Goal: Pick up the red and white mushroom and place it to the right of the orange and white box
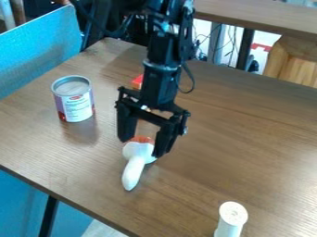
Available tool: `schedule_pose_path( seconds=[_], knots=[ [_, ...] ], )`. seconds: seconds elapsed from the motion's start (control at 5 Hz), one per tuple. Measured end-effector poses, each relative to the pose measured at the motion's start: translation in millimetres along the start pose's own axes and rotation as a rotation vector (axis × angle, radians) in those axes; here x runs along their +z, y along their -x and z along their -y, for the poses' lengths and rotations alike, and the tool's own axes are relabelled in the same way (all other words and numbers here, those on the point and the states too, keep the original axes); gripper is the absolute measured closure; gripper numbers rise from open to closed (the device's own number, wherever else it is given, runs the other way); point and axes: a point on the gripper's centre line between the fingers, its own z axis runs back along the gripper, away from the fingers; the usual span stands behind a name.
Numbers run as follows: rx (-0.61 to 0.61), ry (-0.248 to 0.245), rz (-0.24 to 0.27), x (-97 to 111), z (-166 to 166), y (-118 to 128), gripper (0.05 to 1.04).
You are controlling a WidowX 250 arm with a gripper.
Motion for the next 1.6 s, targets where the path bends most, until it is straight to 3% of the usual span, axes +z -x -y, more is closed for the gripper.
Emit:
schedule_pose_path(
  seconds=[0.4, 0.6, 1.0, 1.4, 1.6],
  knots=[
    [0.027, -0.009, -0.149, -38, -7, -7, 0.082],
    [0.035, -0.018, -0.176, -45, -8, -8, 0.082],
    [0.054, -0.027, -0.152, -51, -9, -11, 0.137],
    [0.101, -0.023, -0.14, -60, -8, -8, 0.656],
    [0.106, 0.039, -0.081, -57, -3, -3, 0.753]
  ],
)
